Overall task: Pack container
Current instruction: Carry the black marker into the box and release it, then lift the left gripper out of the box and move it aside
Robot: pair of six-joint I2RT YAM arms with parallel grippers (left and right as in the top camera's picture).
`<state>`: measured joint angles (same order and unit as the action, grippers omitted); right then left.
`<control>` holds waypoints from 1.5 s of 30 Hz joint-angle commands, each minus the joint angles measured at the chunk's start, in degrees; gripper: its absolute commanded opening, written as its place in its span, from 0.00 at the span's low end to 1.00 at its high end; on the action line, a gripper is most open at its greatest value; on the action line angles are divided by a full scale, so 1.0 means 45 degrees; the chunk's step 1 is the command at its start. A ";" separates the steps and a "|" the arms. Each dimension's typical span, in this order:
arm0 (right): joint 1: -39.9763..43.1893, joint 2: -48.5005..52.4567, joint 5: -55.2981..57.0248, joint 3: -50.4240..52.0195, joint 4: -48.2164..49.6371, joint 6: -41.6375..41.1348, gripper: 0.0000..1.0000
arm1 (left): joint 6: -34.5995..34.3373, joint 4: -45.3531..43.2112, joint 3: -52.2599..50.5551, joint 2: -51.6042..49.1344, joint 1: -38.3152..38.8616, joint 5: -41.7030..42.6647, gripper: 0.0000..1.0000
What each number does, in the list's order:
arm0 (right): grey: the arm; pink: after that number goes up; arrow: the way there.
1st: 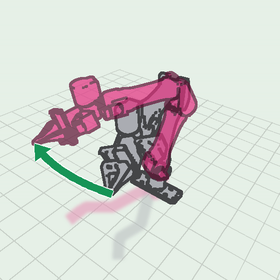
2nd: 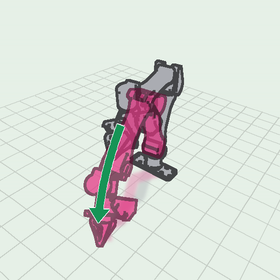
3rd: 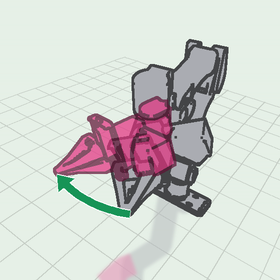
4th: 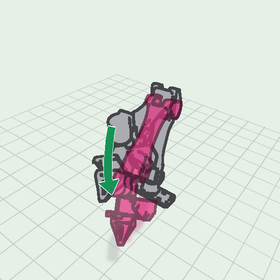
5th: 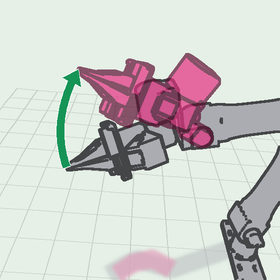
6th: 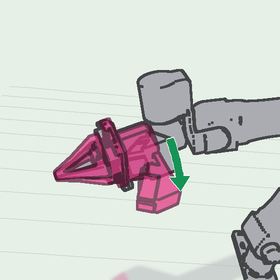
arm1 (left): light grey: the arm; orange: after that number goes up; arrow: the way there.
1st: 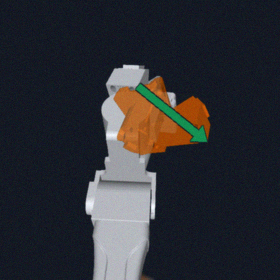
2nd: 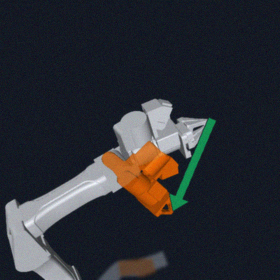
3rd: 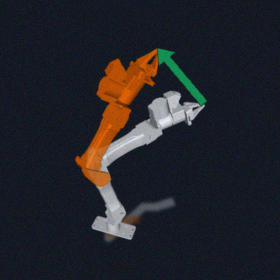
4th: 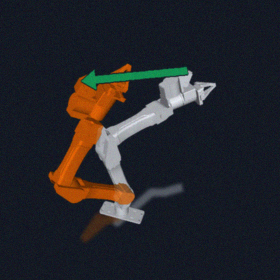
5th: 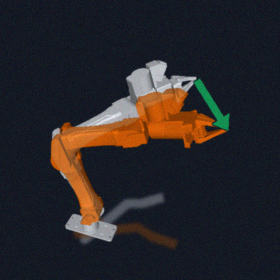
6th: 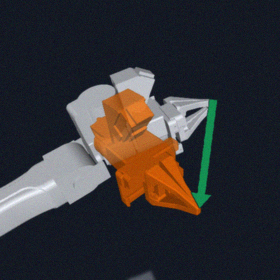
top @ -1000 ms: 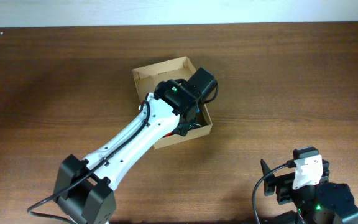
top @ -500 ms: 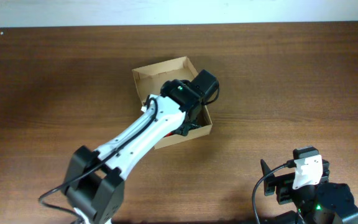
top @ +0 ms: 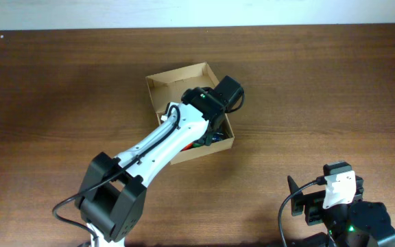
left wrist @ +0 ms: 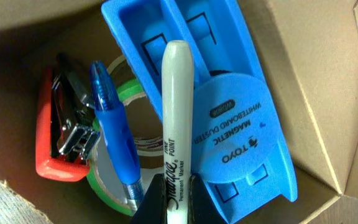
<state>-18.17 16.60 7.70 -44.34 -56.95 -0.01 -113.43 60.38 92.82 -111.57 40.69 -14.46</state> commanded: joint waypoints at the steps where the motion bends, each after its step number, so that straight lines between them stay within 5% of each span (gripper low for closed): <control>1: 0.0073 -0.0063 0.0160 -0.0005 0.0029 -0.0107 0.99 | -0.0131 0.0015 0.0214 -0.0185 -0.0112 -0.0325 0.02; 16: 0.0073 -0.0063 0.0160 -0.0005 0.0029 -0.0107 0.99 | -0.0131 0.0019 0.0223 0.0355 -0.0102 -0.0325 0.09; 17: 0.0073 -0.0063 0.0160 -0.0005 0.0029 -0.0107 0.99 | -0.0131 0.0019 0.0223 0.0403 -0.0102 -0.0325 0.17; 18: 0.0073 -0.0063 0.0160 -0.0005 0.0029 -0.0107 0.99 | -0.0126 0.0019 0.0223 0.0447 -0.0102 -0.0321 0.39; 19: 0.0073 -0.0063 0.0160 -0.0005 0.0029 -0.0107 0.99 | -0.0126 0.0019 0.0223 0.0466 -0.0102 -0.0311 0.45; 35: 0.0073 -0.0063 0.0160 -0.0005 0.0029 -0.0107 0.99 | -0.0126 0.0233 0.0223 0.1229 -0.0117 -0.0563 0.38; 38: 0.0073 -0.0063 0.0160 -0.0005 0.0029 -0.0107 0.99 | -0.0117 0.0622 0.0223 0.1763 -0.0253 -0.0602 0.59; 40: 0.0073 -0.0063 0.0160 -0.0005 0.0029 -0.0107 0.99 | 0.0049 0.0981 0.0223 0.2263 -0.0340 -0.0612 0.98; 45: 0.0073 -0.0063 0.0160 -0.0005 0.0029 -0.0107 0.99 | 0.2244 0.1744 0.0223 0.3808 -0.0733 -0.1268 1.00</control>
<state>-18.17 16.60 7.70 -44.34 -56.95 -0.01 -111.61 66.57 92.86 -100.29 38.79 -16.58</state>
